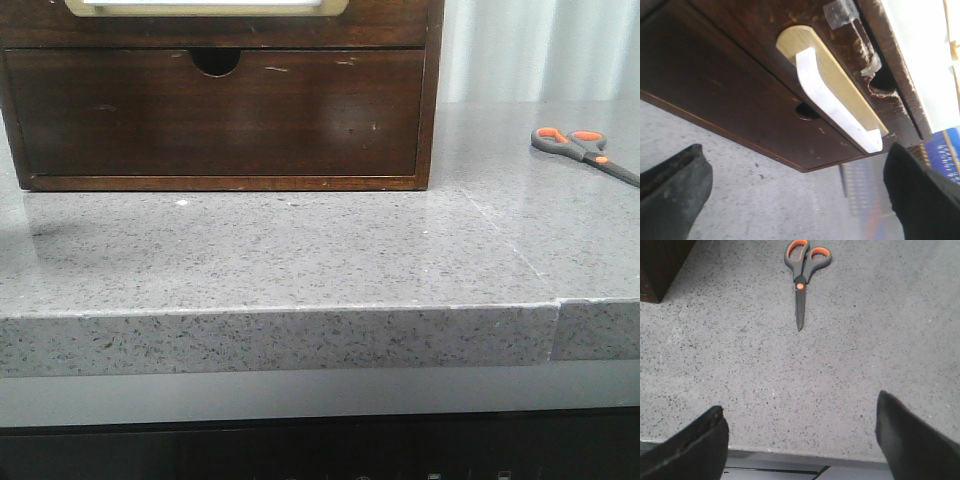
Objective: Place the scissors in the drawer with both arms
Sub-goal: 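Grasp the white drawer handle with the left gripper and pull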
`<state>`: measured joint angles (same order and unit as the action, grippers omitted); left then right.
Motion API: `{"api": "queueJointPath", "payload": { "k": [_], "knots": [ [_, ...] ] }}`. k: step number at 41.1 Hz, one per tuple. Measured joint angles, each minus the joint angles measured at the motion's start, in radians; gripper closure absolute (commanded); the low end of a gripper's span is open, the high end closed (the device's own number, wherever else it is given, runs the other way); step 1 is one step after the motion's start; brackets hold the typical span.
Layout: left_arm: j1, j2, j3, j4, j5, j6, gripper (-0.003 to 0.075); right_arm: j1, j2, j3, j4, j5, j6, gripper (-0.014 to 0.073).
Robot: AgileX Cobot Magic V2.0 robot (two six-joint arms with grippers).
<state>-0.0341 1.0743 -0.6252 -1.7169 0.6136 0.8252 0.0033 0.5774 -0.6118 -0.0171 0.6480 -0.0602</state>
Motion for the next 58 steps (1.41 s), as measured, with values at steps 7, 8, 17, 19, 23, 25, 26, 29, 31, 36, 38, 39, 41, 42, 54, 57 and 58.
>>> {"api": "queueJointPath", "payload": {
  "k": [7,8,17,19,23,25,26,29,31,36,38,39,41,42,54,57,58],
  "knots": [
    [0.000,0.115,-0.042,-0.054,0.094,0.052,0.0048,0.000,0.000,0.000,0.000,0.000,0.000,-0.0027],
    [0.000,0.128,-0.050,-0.054,0.105,0.054,0.0048,0.000,0.000,0.000,0.000,0.000,0.000,-0.0027],
    [0.000,0.259,-0.161,-0.056,0.166,0.059,0.0048,0.000,0.000,0.000,0.000,0.000,0.000,-0.0027],
    [0.000,0.284,-0.186,-0.056,0.171,0.059,0.0048,0.000,0.000,0.000,0.000,0.000,0.000,-0.0027],
    [0.000,0.325,-0.229,-0.056,0.182,0.059,0.0065,0.000,0.000,0.000,0.000,0.000,0.000,-0.0027],
    [0.000,0.347,-0.251,-0.056,0.186,0.059,0.0098,0.000,0.000,0.000,0.000,0.000,0.000,-0.0027],
    [0.000,0.355,-0.263,-0.056,0.186,0.056,0.0118,0.000,0.000,0.000,0.000,0.000,0.000,-0.0027],
    [0.000,0.378,-0.286,-0.057,0.189,0.044,0.0204,0.000,0.000,0.000,0.000,0.000,0.000,-0.0027],
    [0.000,0.391,-0.295,-0.058,0.191,0.037,0.0281,0.000,0.000,0.000,0.000,0.000,0.000,-0.0027],
    [0.000,0.413,-0.301,-0.058,0.209,0.033,0.0459,0.000,0.000,0.000,0.000,0.000,0.000,-0.0027],
    [0.000,0.415,-0.301,-0.058,0.216,0.033,0.0511,0.000,0.000,0.000,0.000,0.000,0.000,-0.0027],
    [0.000,0.417,-0.301,-0.058,0.220,0.033,0.0542,0.000,0.000,0.000,0.000,0.000,0.000,-0.0027],
    [0.000,0.417,-0.302,-0.061,0.229,0.033,0.0584,0.000,0.000,0.000,0.000,0.000,0.000,-0.0027],
    [0.000,0.417,-0.304,-0.063,0.233,0.029,0.0609,0.000,0.000,0.000,0.000,0.000,0.000,-0.0027],
    [0.000,0.416,-0.284,-0.100,0.251,-0.019,0.0679,0.000,0.000,0.000,0.000,0.000,0.000,-0.0027],
    [0.000,0.386,-0.249,-0.115,0.257,-0.015,0.0679,0.000,0.000,0.000,0.000,0.000,0.000,-0.0027],
    [0.000,0.373,-0.230,-0.119,0.259,-0.012,0.0679,0.000,0.000,0.000,0.000,0.000,0.000,-0.0027]
  ]
}}
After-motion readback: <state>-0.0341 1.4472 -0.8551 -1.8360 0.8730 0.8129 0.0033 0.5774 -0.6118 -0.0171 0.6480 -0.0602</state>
